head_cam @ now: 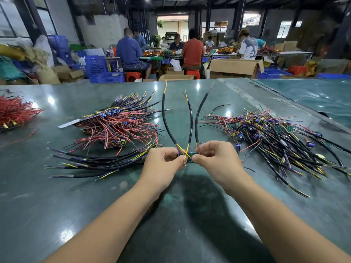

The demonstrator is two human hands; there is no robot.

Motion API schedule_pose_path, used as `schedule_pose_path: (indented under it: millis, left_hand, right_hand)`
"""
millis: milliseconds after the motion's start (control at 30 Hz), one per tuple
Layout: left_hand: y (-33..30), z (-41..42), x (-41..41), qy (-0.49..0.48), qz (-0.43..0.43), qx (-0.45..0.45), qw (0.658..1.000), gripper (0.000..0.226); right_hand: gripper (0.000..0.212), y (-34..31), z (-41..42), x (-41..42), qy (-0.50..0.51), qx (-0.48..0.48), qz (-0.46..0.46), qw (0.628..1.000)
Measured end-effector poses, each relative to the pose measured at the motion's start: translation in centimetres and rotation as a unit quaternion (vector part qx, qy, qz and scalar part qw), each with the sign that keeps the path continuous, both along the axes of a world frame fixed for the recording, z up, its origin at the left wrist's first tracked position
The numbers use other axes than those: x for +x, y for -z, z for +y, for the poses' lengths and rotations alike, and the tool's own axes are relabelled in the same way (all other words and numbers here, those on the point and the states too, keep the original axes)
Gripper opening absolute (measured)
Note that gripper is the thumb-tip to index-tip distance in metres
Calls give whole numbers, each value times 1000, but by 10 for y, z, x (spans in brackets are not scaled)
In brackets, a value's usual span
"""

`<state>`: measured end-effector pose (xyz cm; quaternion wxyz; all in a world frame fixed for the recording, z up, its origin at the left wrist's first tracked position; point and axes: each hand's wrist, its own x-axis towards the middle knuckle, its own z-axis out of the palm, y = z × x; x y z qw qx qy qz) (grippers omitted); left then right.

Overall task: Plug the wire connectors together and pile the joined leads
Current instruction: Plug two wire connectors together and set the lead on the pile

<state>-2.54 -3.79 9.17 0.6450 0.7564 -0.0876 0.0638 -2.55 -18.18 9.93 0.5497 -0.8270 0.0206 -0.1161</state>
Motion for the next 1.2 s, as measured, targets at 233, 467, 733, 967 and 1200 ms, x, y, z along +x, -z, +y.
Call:
schedule_pose_path:
  millis: [233,467,733,967,1200]
  left_hand:
    - [-3,12,5,11,24,-43,999,19]
    - [-2,13,2,84,55,-51,994,8]
    - [-4,9,0,34,40,-26,998,7]
    - [-2,20,8,-79,-10,-1,997,13]
    - [-6,22,9,-79,-67,72,992,27]
  right_hand:
    - [9,-1,1,3,5,12,-16,1000]
    - [9,0,-2,-2,-122,107,17,987]
    - [9,2,3,0,-81,91,-2,993]
    - [10,13,-4,13,-5,17,-10,1000]
    - [29,6,9,13,-11,-230,-76,970]
